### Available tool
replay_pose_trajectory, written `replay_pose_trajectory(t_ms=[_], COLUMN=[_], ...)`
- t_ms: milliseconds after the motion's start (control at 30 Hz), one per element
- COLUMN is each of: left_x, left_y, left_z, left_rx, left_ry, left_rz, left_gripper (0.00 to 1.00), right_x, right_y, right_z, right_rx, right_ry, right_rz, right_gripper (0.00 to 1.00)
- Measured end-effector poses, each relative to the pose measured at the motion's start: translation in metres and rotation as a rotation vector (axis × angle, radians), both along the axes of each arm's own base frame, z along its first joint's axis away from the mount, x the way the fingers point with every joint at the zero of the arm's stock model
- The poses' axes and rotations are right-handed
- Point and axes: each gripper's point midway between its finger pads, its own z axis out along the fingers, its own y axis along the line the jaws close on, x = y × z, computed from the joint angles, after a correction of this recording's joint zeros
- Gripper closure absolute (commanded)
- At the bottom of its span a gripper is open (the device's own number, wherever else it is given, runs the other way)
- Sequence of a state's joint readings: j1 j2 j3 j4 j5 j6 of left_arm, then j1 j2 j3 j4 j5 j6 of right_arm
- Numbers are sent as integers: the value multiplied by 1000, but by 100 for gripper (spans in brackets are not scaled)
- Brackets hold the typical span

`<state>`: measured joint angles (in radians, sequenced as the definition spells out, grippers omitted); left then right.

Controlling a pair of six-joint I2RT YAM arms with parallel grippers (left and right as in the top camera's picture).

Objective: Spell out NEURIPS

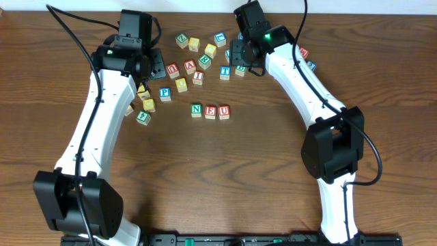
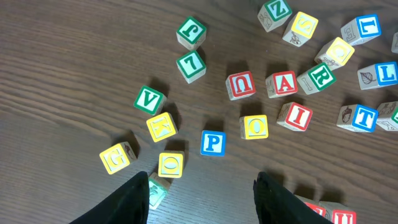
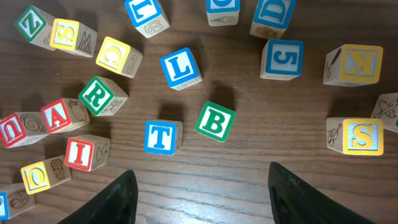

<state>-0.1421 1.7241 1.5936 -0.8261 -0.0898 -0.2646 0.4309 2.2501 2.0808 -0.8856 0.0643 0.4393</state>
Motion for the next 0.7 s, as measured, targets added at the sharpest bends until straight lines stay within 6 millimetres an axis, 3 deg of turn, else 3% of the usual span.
replay_pose_trajectory(t_ms=[700], left_x=[2], left_y=[1], left_z=[1], left_rx=[5], left_ry=[-9], left_rz=[3], left_gripper=[46], right_x=[-4], right_y=[9], right_z=[0], right_rx=[1], right_ry=[1], right_rz=[17], right_gripper=[38])
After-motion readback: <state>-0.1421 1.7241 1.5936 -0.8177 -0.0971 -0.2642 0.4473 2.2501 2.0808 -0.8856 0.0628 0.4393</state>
